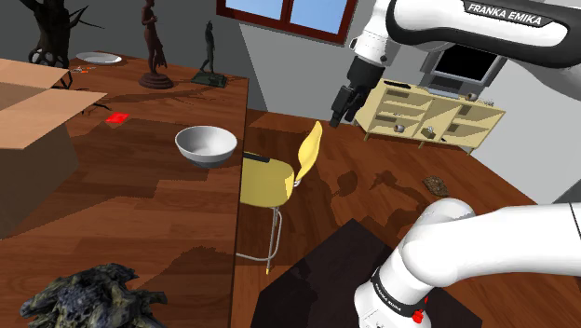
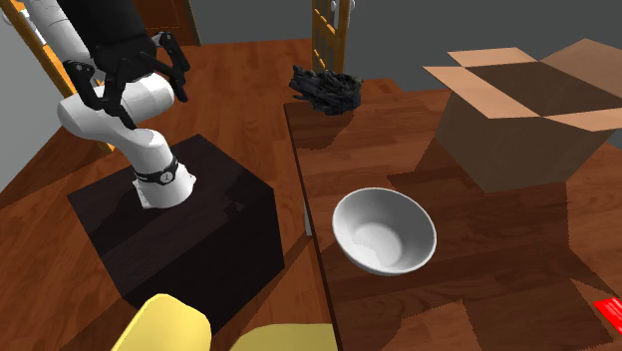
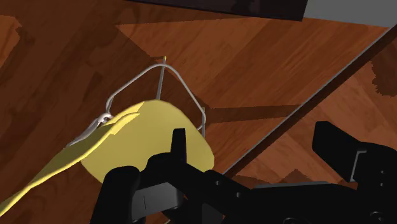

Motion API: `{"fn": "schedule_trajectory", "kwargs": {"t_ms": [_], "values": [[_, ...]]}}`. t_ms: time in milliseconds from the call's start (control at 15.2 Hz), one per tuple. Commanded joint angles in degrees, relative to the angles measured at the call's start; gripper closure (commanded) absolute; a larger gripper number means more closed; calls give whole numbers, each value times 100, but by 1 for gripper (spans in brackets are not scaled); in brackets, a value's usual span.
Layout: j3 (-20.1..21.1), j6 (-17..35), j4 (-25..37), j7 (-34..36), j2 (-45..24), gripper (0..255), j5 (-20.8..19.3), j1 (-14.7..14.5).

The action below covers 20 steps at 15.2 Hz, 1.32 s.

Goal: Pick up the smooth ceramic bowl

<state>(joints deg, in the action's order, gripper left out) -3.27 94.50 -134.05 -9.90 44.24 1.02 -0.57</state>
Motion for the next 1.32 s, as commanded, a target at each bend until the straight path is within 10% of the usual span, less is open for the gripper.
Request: {"fn": "schedule_trajectory", "kwargs": {"t_ms": [0,1254], "values": [[0,0,0,0,0,0,0,0],[409,2658,1425,757,-3603,0,596,-271]]}}
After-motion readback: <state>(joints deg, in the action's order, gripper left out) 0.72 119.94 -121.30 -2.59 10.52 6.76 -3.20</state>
